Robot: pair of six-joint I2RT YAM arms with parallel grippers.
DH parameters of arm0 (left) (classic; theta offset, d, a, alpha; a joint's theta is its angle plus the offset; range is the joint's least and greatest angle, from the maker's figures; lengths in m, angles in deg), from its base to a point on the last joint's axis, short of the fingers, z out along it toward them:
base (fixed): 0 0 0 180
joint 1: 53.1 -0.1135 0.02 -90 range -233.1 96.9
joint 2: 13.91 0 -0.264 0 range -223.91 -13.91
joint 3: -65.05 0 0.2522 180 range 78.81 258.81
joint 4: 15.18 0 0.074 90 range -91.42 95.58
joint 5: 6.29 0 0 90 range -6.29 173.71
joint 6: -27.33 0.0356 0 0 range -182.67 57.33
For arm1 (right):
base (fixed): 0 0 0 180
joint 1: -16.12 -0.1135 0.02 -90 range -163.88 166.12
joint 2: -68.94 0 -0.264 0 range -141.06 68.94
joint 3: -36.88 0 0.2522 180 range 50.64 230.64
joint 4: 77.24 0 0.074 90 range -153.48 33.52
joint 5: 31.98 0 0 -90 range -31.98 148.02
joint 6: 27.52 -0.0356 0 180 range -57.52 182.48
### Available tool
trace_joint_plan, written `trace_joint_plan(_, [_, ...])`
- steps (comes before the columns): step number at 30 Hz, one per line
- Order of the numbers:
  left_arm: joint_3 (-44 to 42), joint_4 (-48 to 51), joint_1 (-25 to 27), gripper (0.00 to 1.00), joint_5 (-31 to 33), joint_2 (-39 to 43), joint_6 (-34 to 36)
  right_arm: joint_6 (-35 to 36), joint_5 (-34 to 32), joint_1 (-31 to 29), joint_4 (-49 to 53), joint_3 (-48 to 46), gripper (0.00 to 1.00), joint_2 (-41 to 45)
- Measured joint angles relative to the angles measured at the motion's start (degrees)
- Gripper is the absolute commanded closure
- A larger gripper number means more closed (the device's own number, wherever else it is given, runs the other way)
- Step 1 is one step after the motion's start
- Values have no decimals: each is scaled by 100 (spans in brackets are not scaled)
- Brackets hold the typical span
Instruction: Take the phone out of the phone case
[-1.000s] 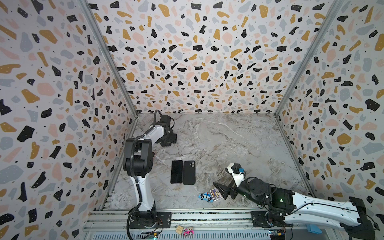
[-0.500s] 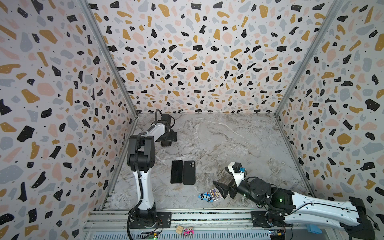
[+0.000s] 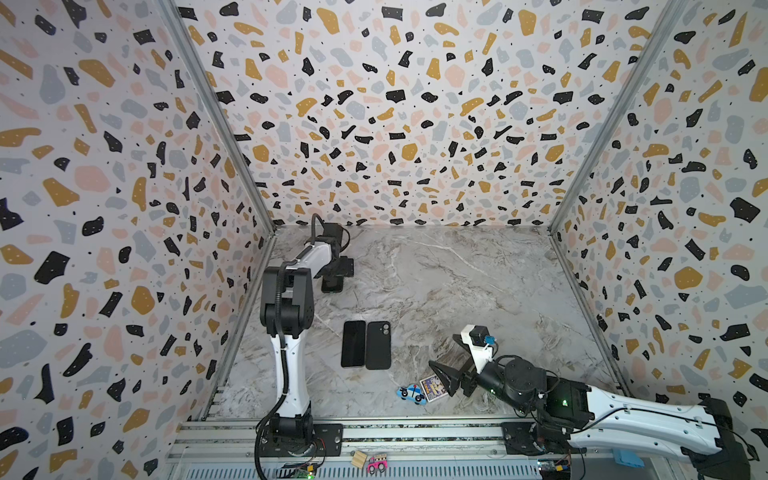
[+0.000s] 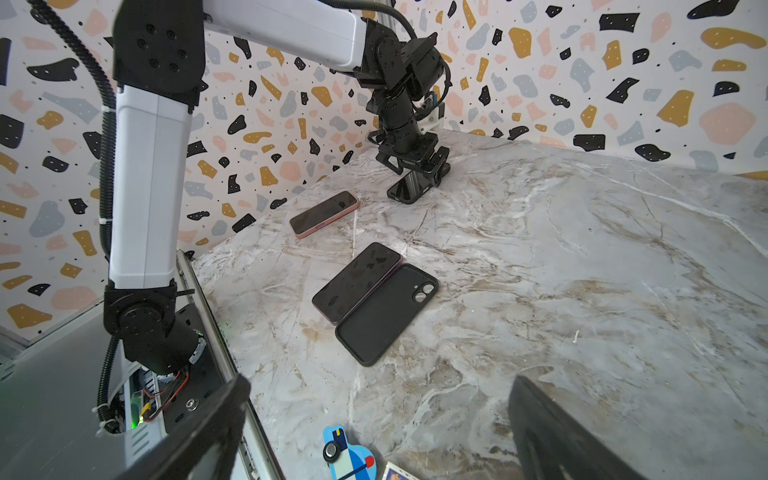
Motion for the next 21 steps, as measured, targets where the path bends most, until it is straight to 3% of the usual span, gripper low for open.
trace_joint_plan(21, [498,212,-11,16,81,-348,-114,0,-184,0,0,-55,1,61])
